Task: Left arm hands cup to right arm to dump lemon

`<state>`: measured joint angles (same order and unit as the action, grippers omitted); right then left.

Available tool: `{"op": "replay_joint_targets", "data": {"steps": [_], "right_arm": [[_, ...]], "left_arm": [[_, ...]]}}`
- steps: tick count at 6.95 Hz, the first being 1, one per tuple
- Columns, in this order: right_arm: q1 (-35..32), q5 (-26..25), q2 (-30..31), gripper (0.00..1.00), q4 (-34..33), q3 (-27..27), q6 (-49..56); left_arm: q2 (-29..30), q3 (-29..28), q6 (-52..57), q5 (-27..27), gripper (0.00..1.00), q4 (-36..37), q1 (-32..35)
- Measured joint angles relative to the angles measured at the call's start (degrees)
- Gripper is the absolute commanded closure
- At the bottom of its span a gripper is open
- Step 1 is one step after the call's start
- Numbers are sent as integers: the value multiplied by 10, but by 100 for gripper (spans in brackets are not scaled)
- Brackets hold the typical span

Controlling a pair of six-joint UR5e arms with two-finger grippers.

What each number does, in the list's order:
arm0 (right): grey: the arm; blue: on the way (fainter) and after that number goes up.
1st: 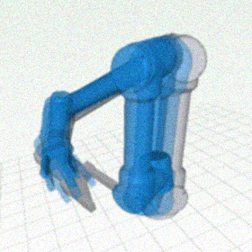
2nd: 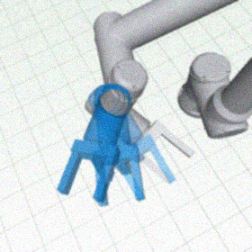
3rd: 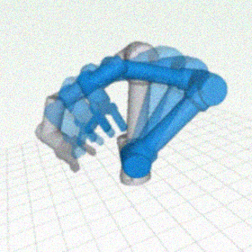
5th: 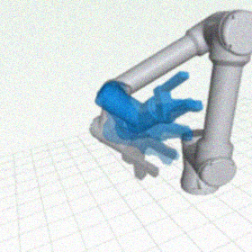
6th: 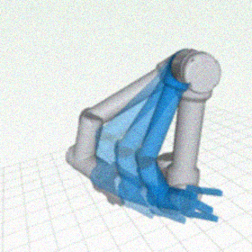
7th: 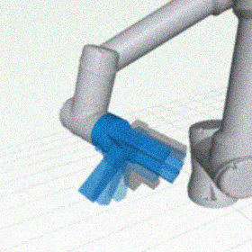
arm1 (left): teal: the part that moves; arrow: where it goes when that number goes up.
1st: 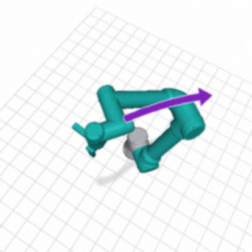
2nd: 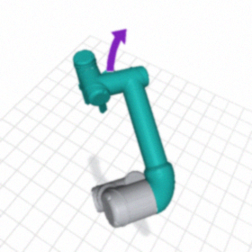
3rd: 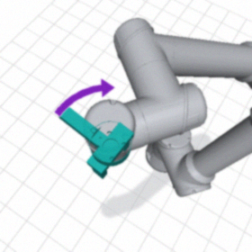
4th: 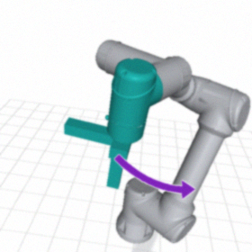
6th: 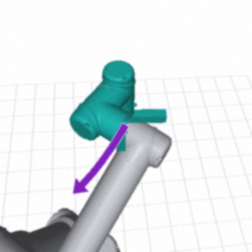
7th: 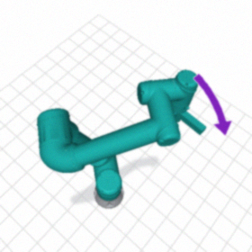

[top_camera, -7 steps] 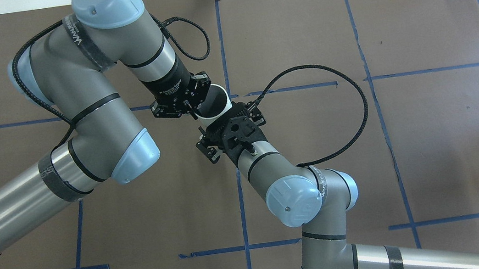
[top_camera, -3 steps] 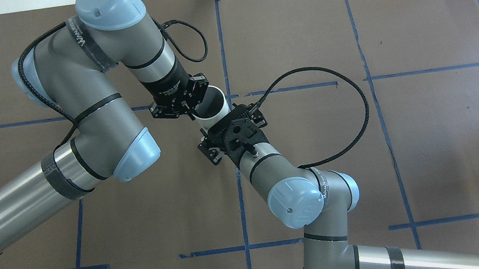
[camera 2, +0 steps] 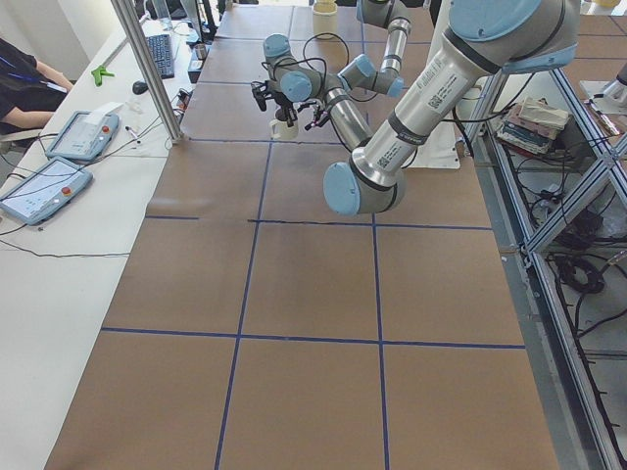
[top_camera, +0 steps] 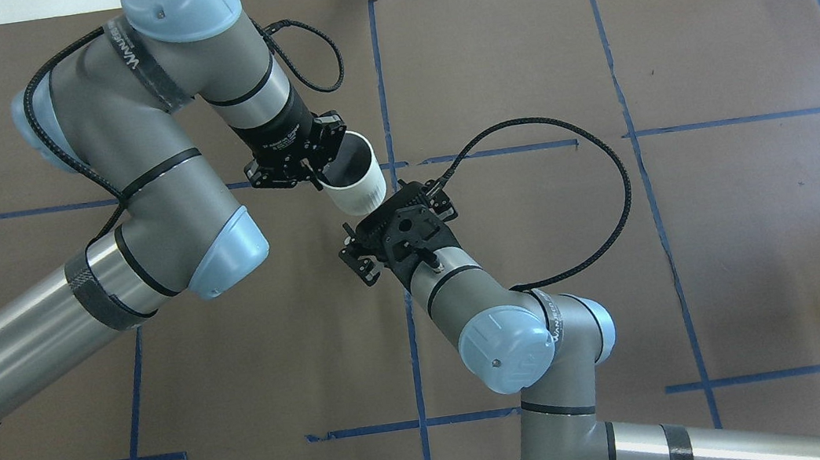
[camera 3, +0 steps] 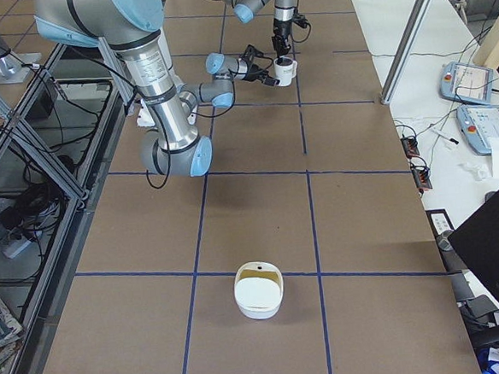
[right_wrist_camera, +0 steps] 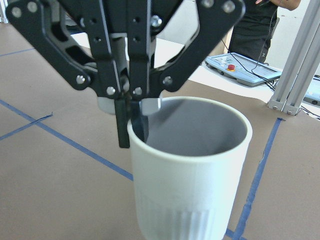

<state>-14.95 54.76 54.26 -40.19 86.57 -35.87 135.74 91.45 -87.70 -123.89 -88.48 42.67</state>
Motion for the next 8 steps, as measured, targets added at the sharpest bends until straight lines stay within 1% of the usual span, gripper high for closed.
{"op": "replay_joint_targets", "data": {"steps": [2,3,4,5,6,7,8], "right_arm": [[1,0,-1,1,1,0,1],[1,0,-2,1,1,1,0],[-1,1,-2,1,1,3,-1],[-5,4,-2,1,-3,6,-2],[-12,8,-1,1,-19,7,-6],[-26,23,1,1,-48,7,-12],[-53,66,2,1,-82,8,-23]], "left_arm": [[-13,2,1,27,100,7,17],[-33,10,8,28,100,9,27],[-64,33,33,27,100,13,37],[-101,73,79,27,100,30,51],[-131,117,132,26,100,66,68],[-158,159,185,27,100,104,82],[-191,199,233,27,100,126,93]]}}
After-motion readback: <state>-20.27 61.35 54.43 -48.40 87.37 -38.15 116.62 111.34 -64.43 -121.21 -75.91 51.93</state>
